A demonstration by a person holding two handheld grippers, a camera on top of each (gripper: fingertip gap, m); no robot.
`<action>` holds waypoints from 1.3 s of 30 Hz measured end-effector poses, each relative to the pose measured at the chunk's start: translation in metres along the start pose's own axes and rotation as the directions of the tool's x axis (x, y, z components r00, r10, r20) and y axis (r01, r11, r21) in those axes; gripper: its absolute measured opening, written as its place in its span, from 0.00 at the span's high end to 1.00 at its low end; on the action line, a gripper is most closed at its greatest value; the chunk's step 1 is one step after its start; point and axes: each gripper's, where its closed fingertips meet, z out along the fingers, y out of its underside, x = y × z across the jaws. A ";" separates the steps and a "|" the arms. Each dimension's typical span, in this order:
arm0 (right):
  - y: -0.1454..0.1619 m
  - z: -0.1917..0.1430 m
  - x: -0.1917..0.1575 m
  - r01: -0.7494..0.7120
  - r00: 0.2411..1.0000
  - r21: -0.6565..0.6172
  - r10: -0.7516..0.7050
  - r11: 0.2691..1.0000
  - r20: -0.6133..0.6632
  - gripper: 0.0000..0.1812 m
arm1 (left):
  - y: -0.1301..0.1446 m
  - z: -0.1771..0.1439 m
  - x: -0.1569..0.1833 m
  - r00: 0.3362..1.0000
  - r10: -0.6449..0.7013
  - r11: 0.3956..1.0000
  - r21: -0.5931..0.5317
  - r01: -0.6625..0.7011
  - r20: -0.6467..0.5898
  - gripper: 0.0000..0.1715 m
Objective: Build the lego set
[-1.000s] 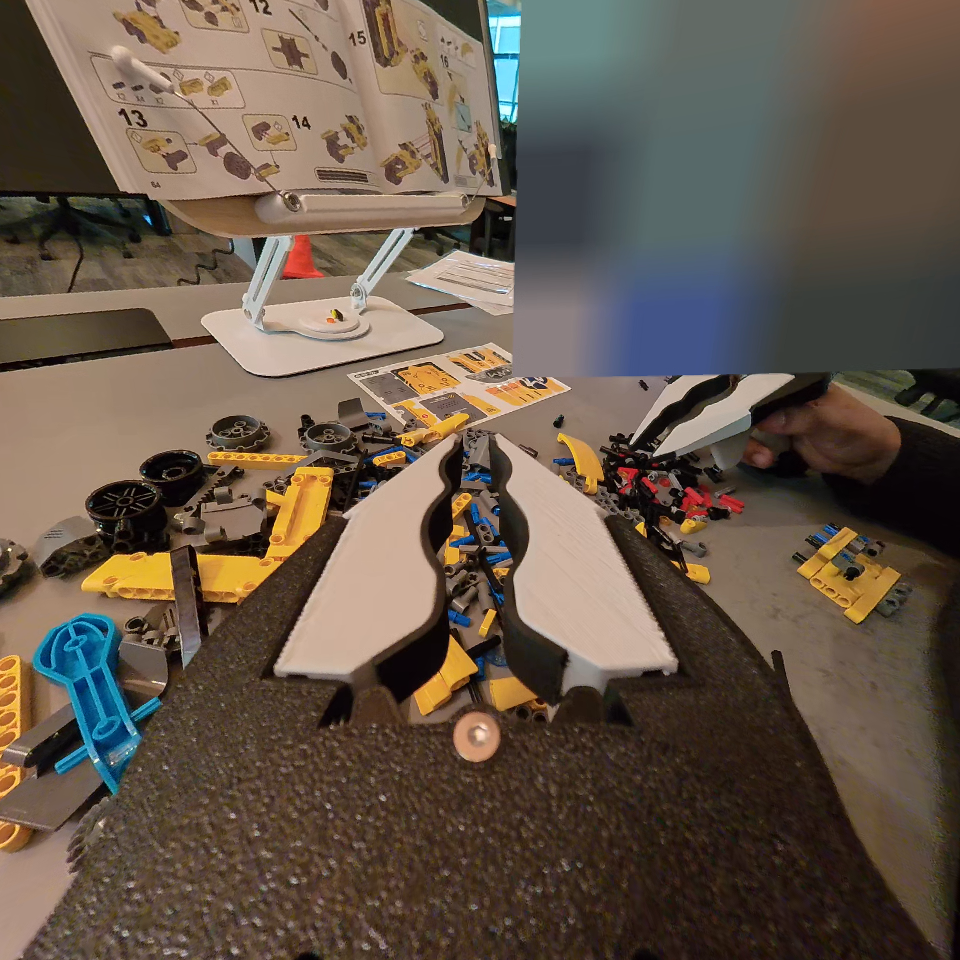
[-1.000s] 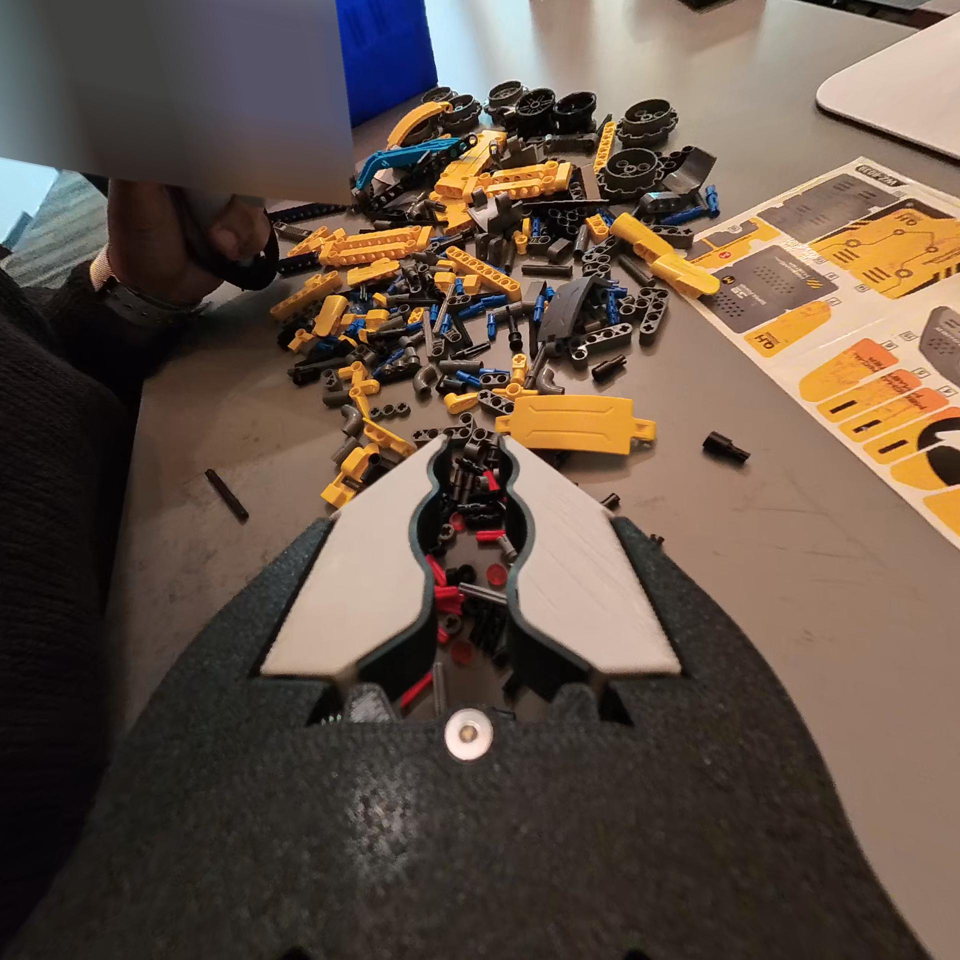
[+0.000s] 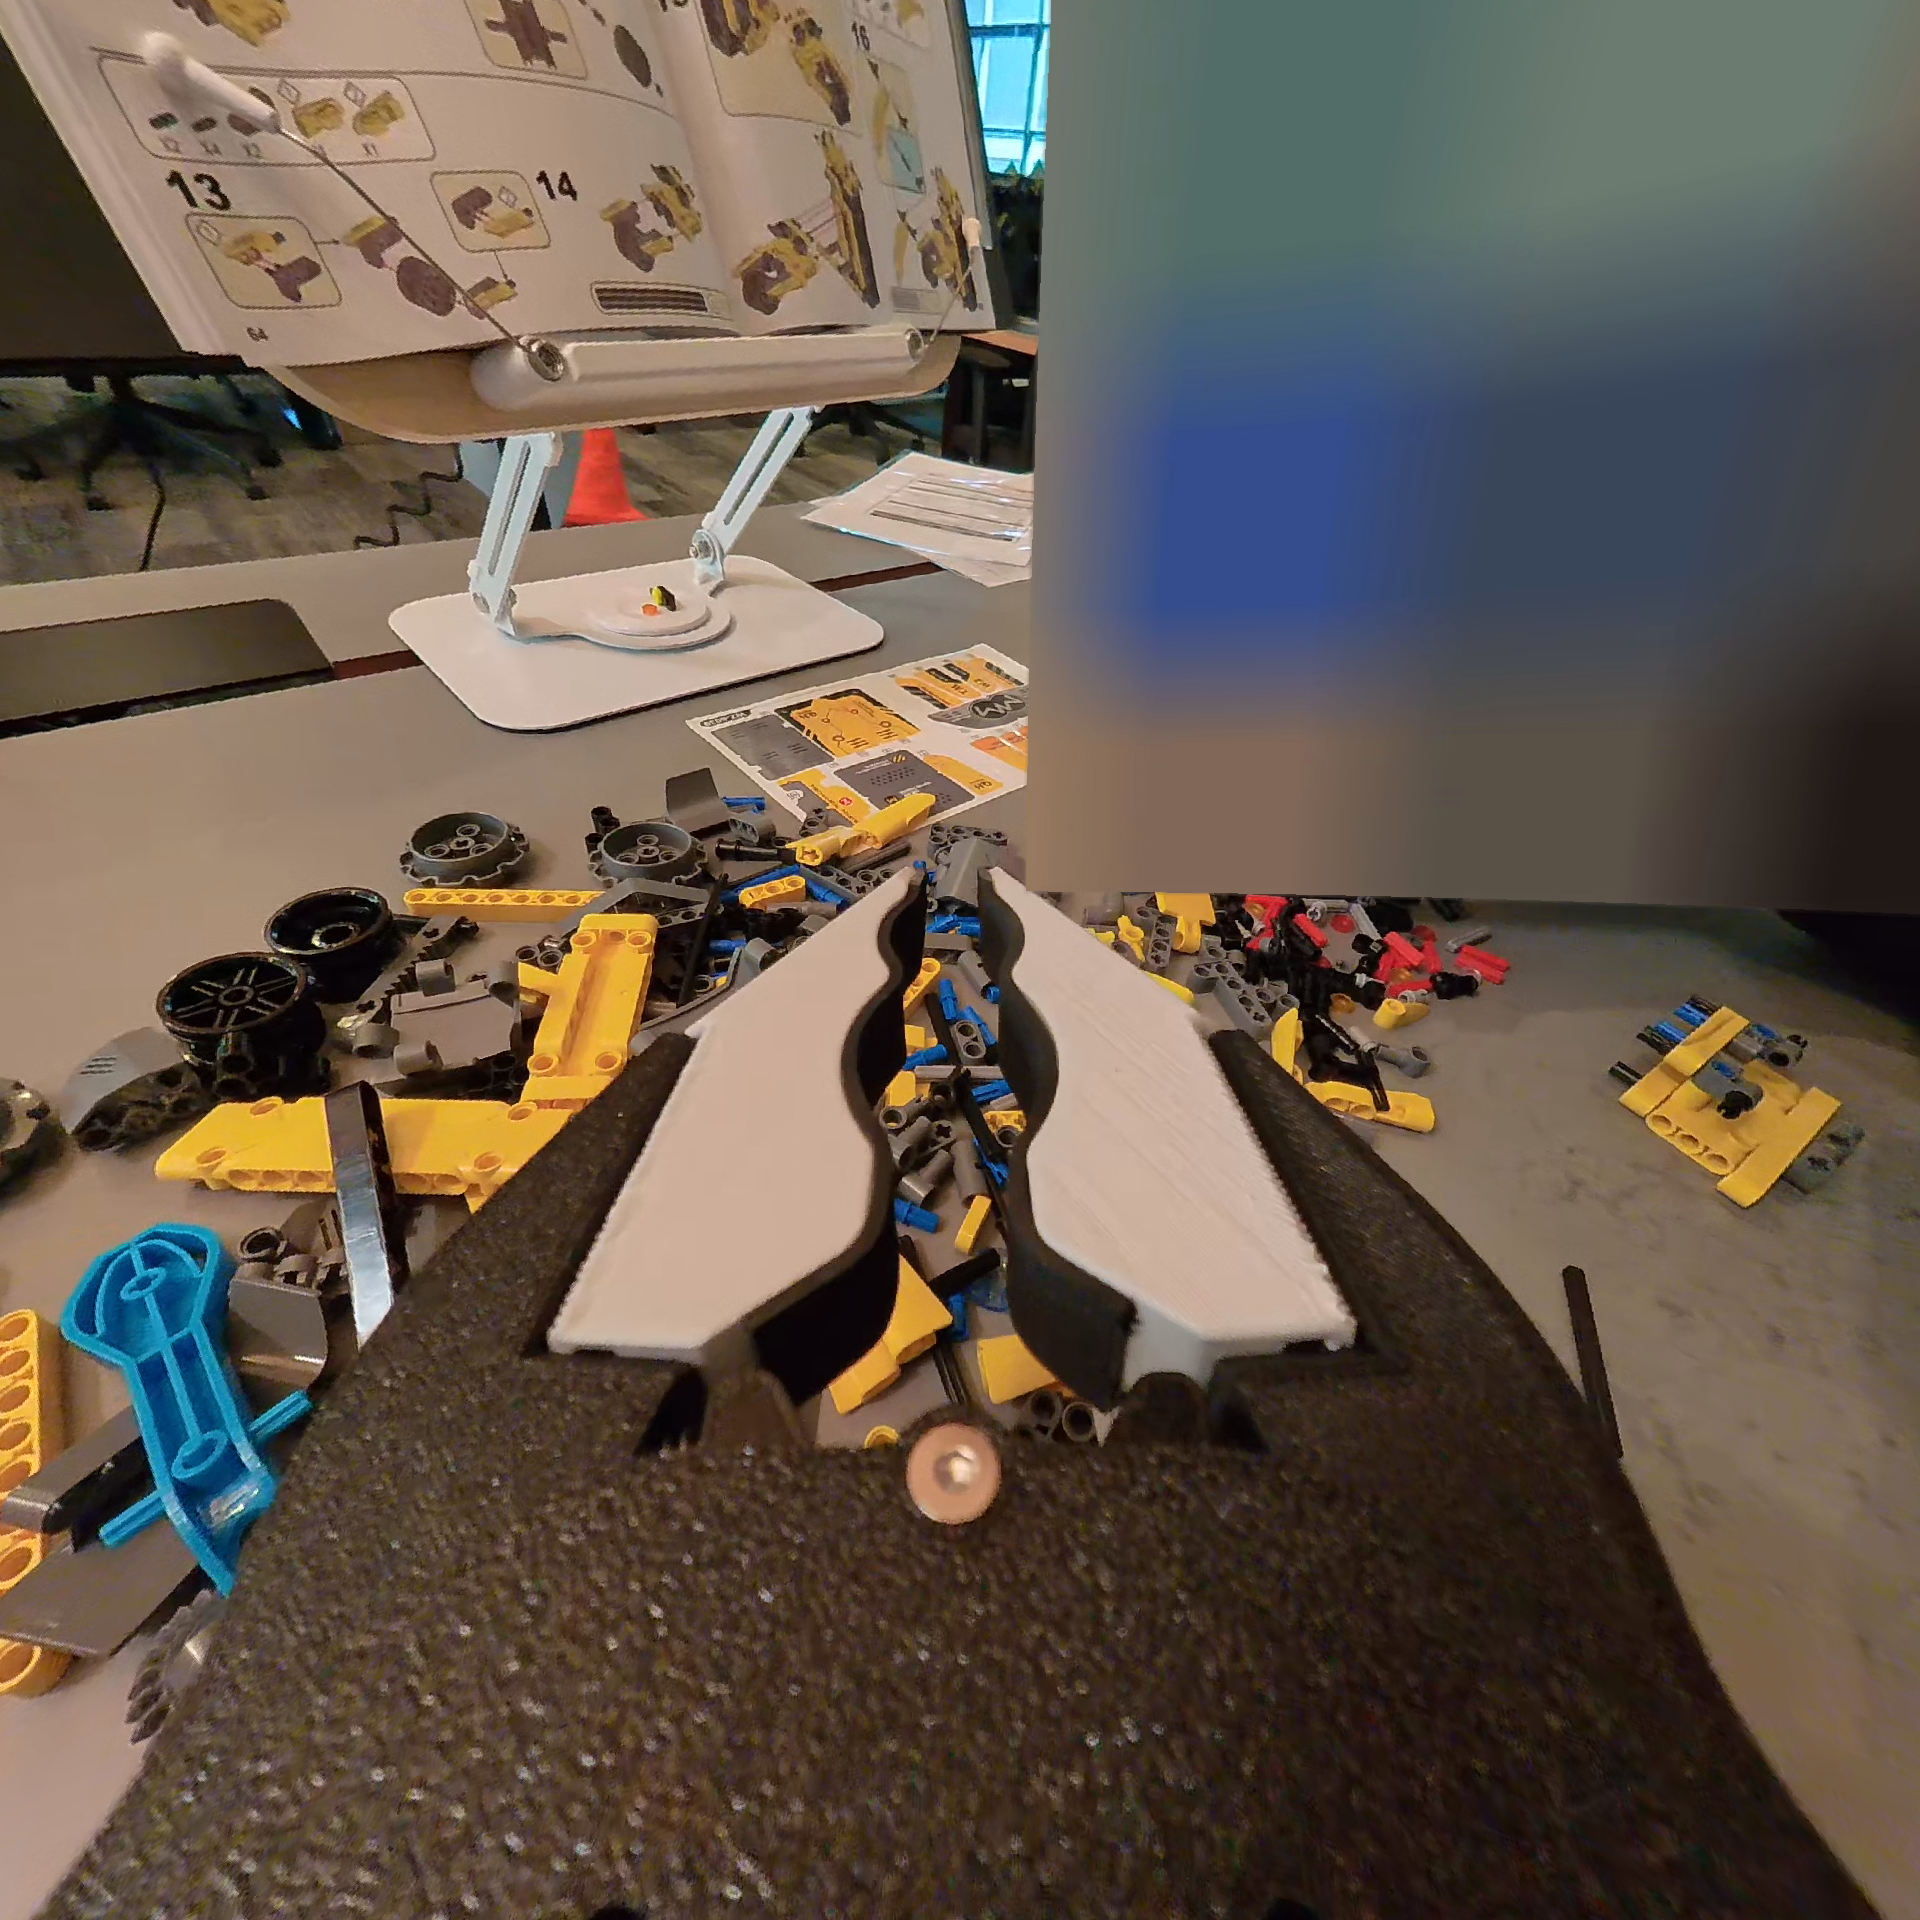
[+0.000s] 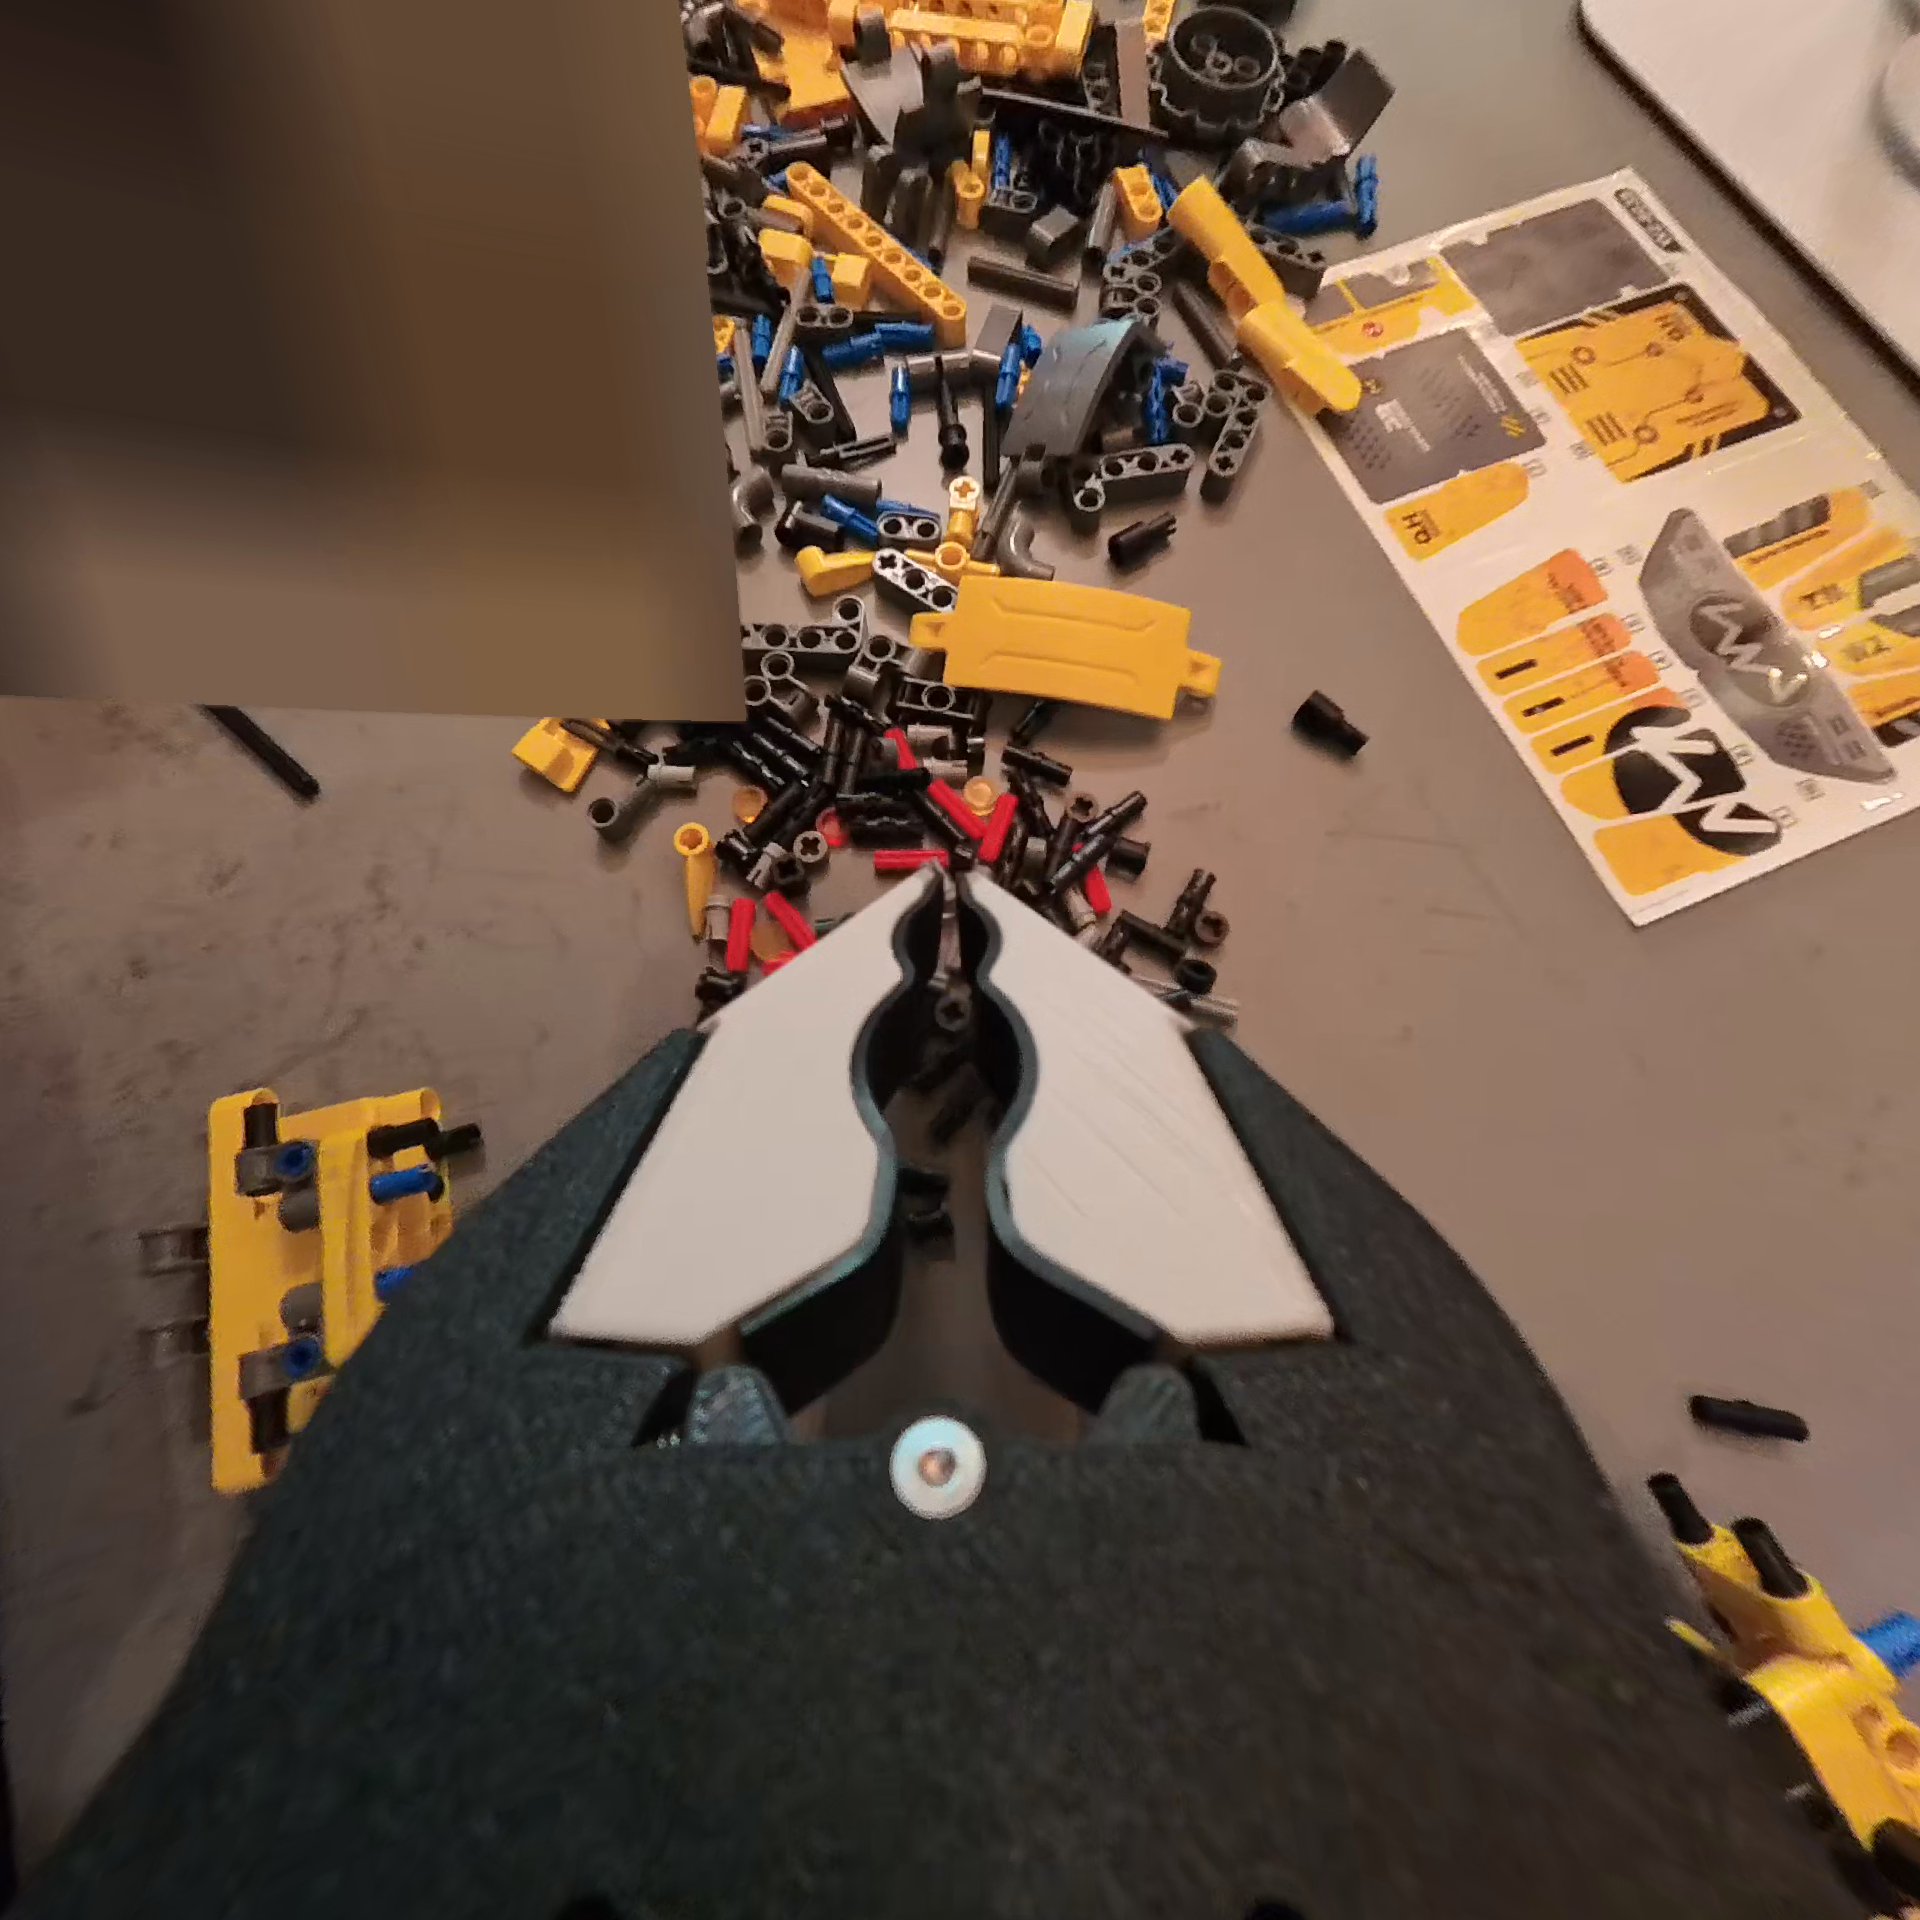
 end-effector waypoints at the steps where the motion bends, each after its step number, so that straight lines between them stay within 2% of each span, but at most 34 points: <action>1: 0.000 -0.001 0.002 -0.001 1.000 0.001 0.001 1.000 -0.009 0.99 | 0.000 0.000 0.000 1.000 0.000 1.000 -0.001 0.000 0.000 0.95; 7: -0.008 -0.008 0.004 -0.037 0.999 0.059 0.037 0.998 -0.001 0.99 | 0.001 0.001 0.000 1.000 0.002 1.000 -0.007 -0.002 -0.001 0.95; 19: -0.002 -0.009 -0.011 -0.045 0.994 0.033 0.041 0.998 0.104 0.95 | 0.002 0.001 0.001 1.000 0.003 1.000 -0.011 -0.003 -0.001 0.95; 30: 0.019 -0.005 -0.017 -0.018 0.991 -0.076 0.028 0.997 0.128 0.94 | 0.003 0.002 0.001 1.000 0.006 1.000 -0.017 -0.006 0.000 0.95; 39: 0.022 -0.003 -0.022 -0.013 0.988 -0.084 0.025 0.996 0.152 0.95 | 0.004 0.003 0.001 1.000 0.007 1.000 -0.022 -0.007 -0.001 0.95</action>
